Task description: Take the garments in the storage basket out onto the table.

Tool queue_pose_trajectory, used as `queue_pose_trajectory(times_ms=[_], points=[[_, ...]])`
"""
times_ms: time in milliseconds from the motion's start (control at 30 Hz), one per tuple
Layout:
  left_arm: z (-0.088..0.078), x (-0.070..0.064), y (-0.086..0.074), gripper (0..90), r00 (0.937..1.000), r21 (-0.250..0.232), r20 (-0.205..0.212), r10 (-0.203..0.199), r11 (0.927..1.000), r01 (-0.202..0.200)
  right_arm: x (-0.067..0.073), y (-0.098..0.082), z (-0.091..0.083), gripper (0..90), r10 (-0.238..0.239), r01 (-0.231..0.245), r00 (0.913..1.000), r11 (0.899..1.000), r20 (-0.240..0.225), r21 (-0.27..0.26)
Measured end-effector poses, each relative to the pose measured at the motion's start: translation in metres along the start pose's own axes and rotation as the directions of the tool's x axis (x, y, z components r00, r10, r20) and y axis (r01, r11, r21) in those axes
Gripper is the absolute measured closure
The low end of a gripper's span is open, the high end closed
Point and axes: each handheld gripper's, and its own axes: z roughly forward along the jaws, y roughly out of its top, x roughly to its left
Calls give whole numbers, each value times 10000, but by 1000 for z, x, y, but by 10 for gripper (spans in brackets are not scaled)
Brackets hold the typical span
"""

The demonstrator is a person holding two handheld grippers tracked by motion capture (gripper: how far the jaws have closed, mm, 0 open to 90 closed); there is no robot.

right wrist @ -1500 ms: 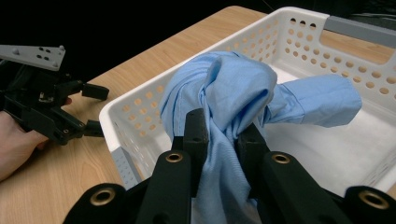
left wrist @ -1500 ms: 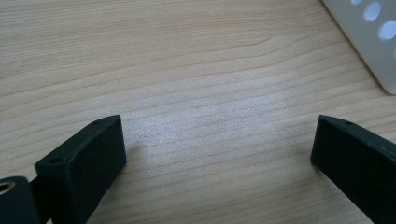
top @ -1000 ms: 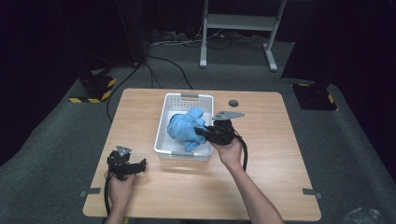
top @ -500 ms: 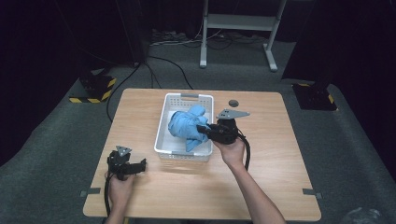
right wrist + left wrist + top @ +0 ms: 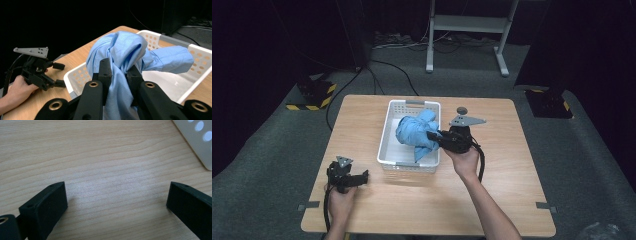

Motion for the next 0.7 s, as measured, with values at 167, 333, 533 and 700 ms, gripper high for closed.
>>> queue_pose_trajectory(times_ms=[167,333,533,700], points=[[0,0,0,34,10000,-1,0,-2,10000,2,-1,1,-6,798,-11,12,10000,9999,56,-129],[0,0,0,33,10000,-17,-6,-23,10000,23,-3,2,-13,798,3,-1,10000,9997,92,-251],[0,0,0,33,10000,-9,-8,-12,10000,12,-6,3,-23,798,-7,16,9998,9991,210,-426],[0,0,0,33,10000,1,-8,-1,10000,1,-8,3,-28,798,21,-8,9997,9987,248,-505]])
